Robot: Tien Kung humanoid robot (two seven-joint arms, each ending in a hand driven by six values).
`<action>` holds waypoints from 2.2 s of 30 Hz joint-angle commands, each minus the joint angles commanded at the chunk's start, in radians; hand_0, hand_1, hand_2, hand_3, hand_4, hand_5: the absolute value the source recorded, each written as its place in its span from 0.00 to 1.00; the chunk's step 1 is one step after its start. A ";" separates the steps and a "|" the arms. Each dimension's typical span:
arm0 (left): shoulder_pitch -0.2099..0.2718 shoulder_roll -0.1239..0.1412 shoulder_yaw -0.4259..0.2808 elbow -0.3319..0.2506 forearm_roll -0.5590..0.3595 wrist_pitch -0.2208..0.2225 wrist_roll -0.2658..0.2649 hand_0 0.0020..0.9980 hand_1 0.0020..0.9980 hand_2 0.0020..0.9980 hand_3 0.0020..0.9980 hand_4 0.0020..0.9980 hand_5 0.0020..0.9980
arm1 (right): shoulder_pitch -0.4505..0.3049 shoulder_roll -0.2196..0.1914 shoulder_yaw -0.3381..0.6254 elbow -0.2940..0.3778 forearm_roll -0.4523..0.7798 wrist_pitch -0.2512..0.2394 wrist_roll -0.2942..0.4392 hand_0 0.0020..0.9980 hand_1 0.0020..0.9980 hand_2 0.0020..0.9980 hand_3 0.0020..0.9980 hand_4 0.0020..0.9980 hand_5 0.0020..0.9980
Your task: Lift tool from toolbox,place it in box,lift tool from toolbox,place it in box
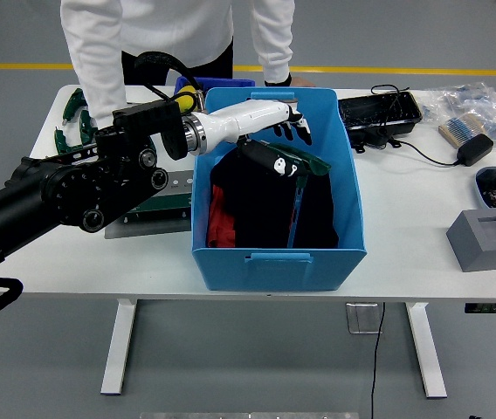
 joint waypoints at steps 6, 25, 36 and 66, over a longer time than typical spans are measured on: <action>0.035 0.035 -0.148 -0.033 0.100 0.093 -0.019 0.88 0.85 0.95 0.87 0.99 0.56 | -0.008 0.000 -0.007 0.002 0.011 -0.006 0.003 0.71 0.69 0.75 0.59 0.85 0.69; 0.413 0.125 -0.613 -0.178 0.259 0.249 0.072 0.68 0.66 0.75 0.77 0.97 0.57 | -0.036 0.017 -0.047 0.004 0.097 -0.030 0.019 0.70 0.68 0.75 0.59 0.85 0.69; 0.598 0.123 -0.890 -0.267 0.280 0.219 0.213 0.62 0.62 0.71 0.75 0.94 0.58 | -0.041 0.021 -0.042 0.006 0.095 -0.035 0.018 0.70 0.69 0.75 0.59 0.85 0.69; 0.743 0.117 -0.742 -0.343 -0.838 0.423 0.569 0.31 0.35 0.51 0.74 0.83 0.83 | -0.040 0.025 -0.028 0.011 0.084 -0.033 0.017 0.70 0.68 0.75 0.59 0.84 0.68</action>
